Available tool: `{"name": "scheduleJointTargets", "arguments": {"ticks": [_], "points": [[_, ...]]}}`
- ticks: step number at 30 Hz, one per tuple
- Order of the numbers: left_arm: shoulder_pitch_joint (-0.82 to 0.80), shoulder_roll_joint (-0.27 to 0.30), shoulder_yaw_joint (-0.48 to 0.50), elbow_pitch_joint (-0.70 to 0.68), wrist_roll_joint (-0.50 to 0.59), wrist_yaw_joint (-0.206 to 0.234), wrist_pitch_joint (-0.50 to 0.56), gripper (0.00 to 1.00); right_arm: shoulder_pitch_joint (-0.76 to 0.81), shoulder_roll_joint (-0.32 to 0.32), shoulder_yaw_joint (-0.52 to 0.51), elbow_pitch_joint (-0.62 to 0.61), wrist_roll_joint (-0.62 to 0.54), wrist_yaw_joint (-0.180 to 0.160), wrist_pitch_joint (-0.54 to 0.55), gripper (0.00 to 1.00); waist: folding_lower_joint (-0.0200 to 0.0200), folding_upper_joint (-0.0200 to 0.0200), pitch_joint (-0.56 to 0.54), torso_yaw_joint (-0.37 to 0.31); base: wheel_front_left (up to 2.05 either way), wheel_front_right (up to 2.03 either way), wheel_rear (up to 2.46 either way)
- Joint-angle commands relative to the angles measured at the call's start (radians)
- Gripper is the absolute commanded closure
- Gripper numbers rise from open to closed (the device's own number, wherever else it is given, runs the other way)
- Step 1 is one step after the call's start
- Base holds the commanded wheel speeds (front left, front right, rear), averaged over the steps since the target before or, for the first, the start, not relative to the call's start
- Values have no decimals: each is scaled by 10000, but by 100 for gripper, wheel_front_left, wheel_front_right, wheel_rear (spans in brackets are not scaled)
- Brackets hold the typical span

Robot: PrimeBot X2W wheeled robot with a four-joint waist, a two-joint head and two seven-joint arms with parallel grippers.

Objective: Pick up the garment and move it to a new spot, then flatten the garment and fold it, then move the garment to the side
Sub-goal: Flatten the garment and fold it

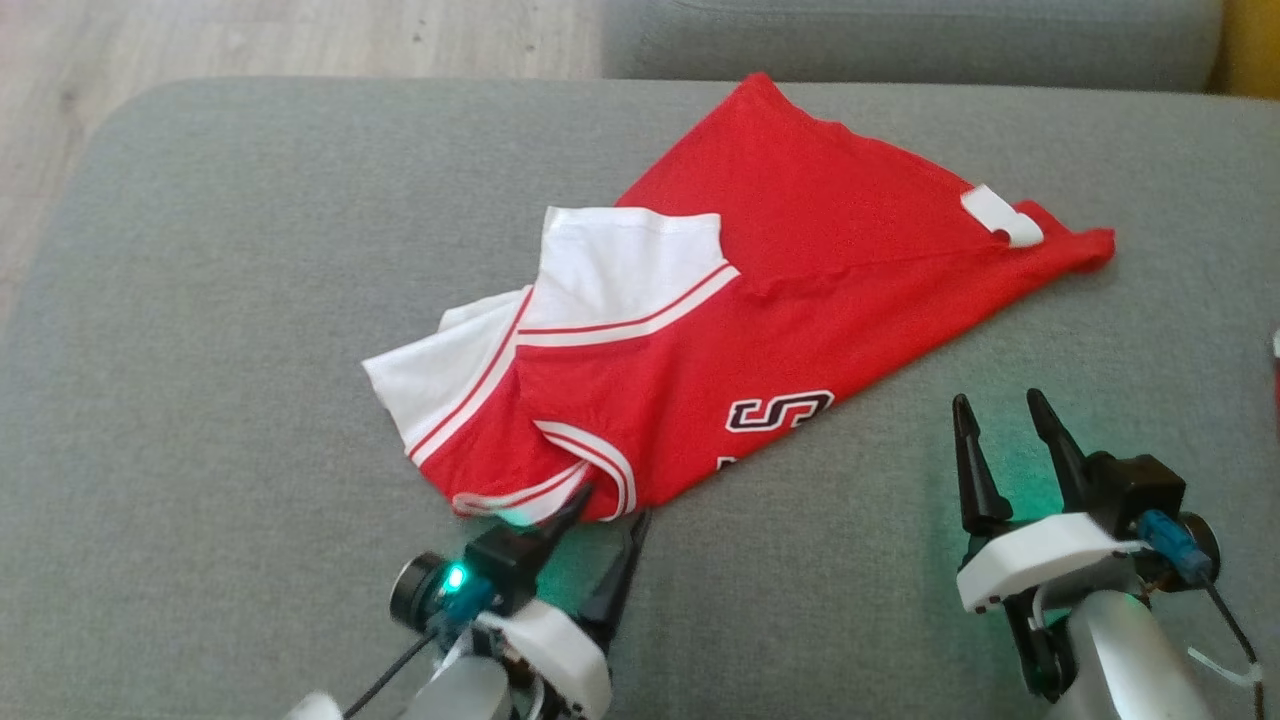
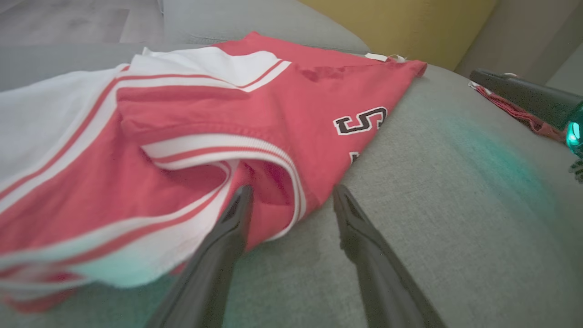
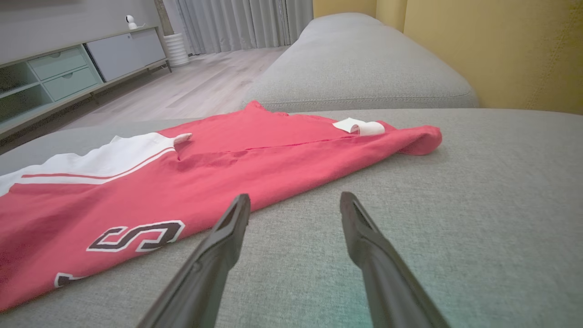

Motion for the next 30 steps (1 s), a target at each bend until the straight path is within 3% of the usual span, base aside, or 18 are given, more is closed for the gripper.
{"name": "scheduleJointTargets", "arguments": {"ticks": [1,9,13,16,21,30], "points": [[-89,131,382,-277,-81,18,-52,0,-13,40,180,-227,31,-7,-112,0,3,0,-144,143,0,0,0],[74,437,2380,-1536,78,796,-52,0,49,54,137,-325,-12,-7,-112,0,3,0,38,97,0,0,0],[-794,1059,2790,-898,352,823,100,0,-63,57,269,-353,-16,-7,-112,0,3,0,266,-88,0,0,0],[-1816,1659,2666,-280,545,497,584,0,-219,59,376,-369,-8,-7,-112,0,3,0,486,-260,0,0,0],[-3298,2607,1886,692,336,40,2386,0,-434,60,425,-370,47,-7,-112,0,3,0,868,-578,0,0,0],[-3982,3705,-295,518,-1434,18,4104,0,-665,62,463,-381,145,-7,-113,0,3,0,1300,-906,0,0,0]]}}
